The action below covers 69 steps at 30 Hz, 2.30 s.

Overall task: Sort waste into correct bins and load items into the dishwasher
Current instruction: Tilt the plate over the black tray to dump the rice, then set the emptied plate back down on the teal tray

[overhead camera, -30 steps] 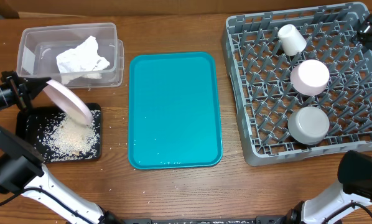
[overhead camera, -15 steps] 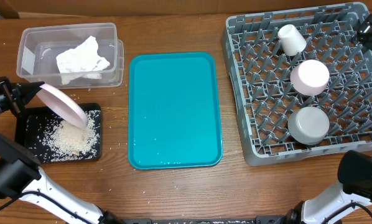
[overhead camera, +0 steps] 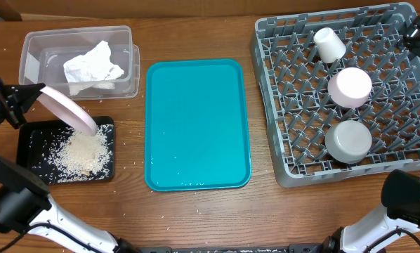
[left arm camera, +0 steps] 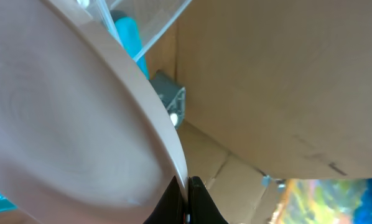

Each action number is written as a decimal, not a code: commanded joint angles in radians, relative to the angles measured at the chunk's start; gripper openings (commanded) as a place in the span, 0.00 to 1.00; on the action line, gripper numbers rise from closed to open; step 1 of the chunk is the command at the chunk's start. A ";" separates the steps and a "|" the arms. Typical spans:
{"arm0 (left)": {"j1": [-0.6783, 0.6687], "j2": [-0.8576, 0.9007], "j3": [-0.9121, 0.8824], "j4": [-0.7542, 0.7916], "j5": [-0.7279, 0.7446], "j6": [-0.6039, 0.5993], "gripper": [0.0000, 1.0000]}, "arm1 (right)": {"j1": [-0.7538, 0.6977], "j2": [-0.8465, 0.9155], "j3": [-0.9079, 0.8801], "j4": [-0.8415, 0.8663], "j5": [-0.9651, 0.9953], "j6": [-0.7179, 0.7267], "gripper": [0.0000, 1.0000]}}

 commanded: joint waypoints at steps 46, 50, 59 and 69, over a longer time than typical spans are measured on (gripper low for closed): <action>-1.386 0.147 0.108 0.330 -1.306 -0.387 0.34 | 0.000 -0.004 0.006 0.126 -0.187 0.005 1.00; -1.302 0.147 0.347 0.198 -1.311 -0.388 0.35 | 0.025 0.003 0.002 0.148 -0.585 0.001 1.00; -0.974 0.147 0.842 -0.003 -1.305 -0.386 0.90 | 0.377 0.050 -0.090 0.125 -0.422 0.001 0.91; -0.652 0.145 0.911 -0.003 -1.216 -0.261 1.00 | 0.776 0.207 -0.346 0.269 -0.240 0.034 0.85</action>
